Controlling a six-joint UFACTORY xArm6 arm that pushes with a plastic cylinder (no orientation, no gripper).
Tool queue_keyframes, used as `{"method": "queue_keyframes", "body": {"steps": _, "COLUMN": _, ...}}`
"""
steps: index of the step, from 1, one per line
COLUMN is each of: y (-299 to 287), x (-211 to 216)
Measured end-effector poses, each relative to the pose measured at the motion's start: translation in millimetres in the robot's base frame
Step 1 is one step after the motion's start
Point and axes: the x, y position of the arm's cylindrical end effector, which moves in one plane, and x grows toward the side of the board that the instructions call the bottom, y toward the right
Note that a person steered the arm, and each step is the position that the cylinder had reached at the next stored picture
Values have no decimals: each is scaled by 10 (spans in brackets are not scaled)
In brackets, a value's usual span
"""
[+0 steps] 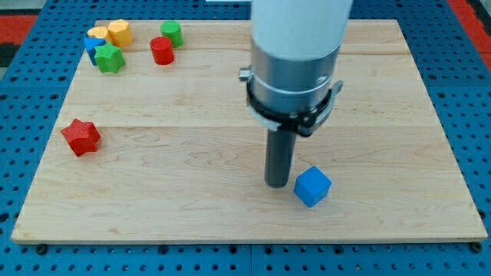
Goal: Move the red star to the center
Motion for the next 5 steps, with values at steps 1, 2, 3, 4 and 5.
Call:
{"method": "queue_keyframes", "body": {"steps": 1, "y": 288, "x": 261}}
{"method": "queue_keyframes", "body": {"steps": 2, "y": 544, "x": 6}}
{"method": "queue_keyframes", "body": {"steps": 3, "y": 566, "x": 43}}
{"method": "queue_keyframes", "body": {"steps": 4, "y": -236, "x": 35}}
{"method": "queue_keyframes", "body": {"steps": 5, "y": -986, "x": -29}}
